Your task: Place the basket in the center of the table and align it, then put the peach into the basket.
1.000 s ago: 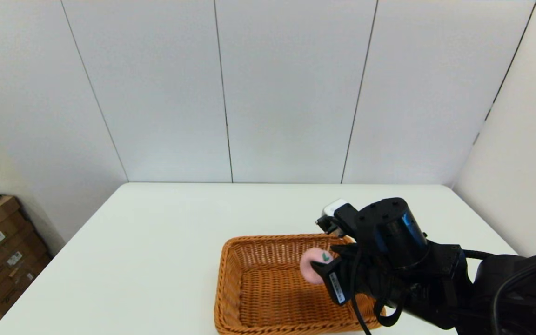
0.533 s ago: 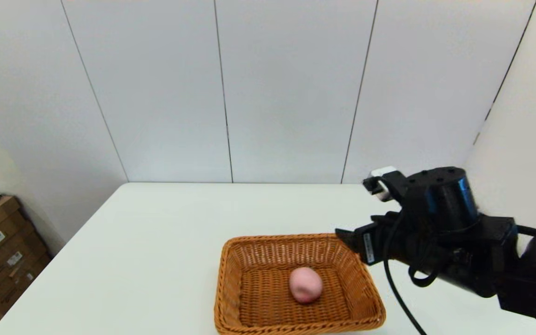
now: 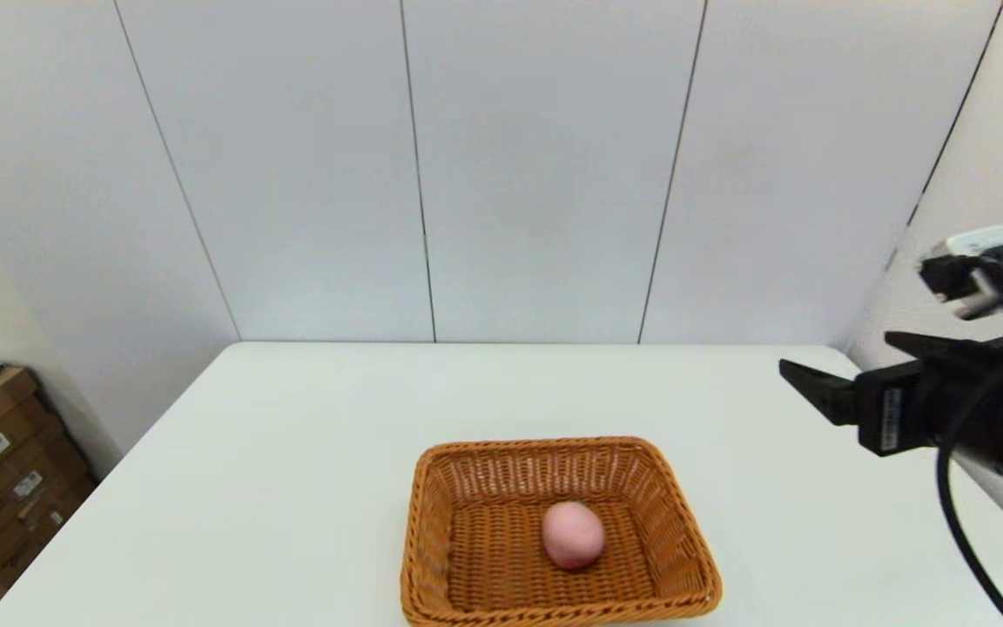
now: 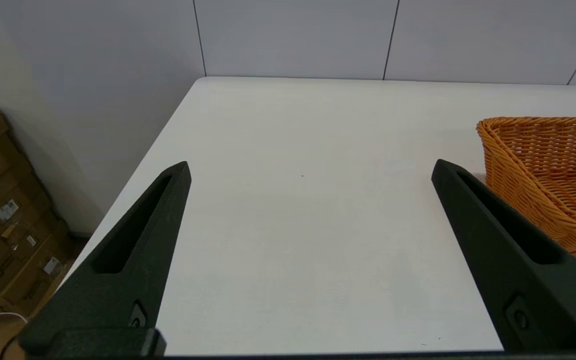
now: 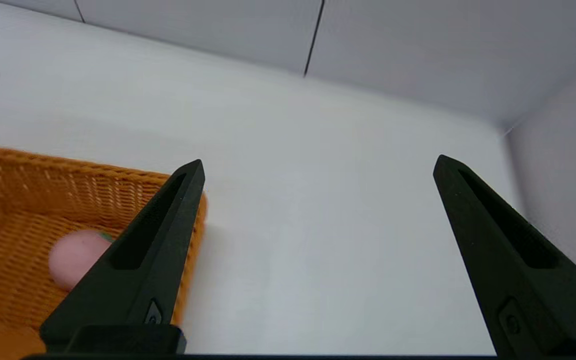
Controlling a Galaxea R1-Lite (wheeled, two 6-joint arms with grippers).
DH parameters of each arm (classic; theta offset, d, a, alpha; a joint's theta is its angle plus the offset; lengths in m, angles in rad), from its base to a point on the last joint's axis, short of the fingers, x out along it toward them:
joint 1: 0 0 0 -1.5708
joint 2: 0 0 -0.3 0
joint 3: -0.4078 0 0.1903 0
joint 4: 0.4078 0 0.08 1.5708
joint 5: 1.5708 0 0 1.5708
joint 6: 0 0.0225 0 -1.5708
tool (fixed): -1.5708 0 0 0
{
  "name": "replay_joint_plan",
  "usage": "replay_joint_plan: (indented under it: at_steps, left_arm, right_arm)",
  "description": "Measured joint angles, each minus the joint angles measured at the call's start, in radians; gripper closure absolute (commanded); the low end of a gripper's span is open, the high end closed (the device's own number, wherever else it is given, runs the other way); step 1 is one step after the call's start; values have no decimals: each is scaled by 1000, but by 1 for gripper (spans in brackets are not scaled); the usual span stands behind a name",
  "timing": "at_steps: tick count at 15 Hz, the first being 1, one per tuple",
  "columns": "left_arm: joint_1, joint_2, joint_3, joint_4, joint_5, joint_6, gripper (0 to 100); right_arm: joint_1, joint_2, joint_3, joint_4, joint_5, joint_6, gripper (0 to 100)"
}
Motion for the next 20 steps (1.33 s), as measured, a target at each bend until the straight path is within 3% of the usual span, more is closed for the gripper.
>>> replay_joint_plan:
  at_steps: [2, 4, 7, 15, 17, 20]
  left_arm:
    - [0, 0, 0, 0, 0, -1, 0]
    - [0, 0, 0, 0, 0, -1, 0]
    - [0, 0, 0, 0, 0, -8, 0]
    - [0, 0, 0, -2, 0, -12, 0]
    - [0, 0, 0, -2, 0, -13, 0]
    - [0, 0, 0, -3, 0, -13, 0]
  right_arm:
    - [-2, -135, 62, 54, -7, -107, 0]
    - [-9, -263, 104, 189, -38, -178, 0]
    - [-111, -425, 167, 365, -80, -205, 0]
    - [-381, -880, 336, 397, -69, -203, 0]
    - [-411, -977, 363, 387, -14, -173, 0]
    - [-423, -1106, 396, 391, 157, -44, 0]
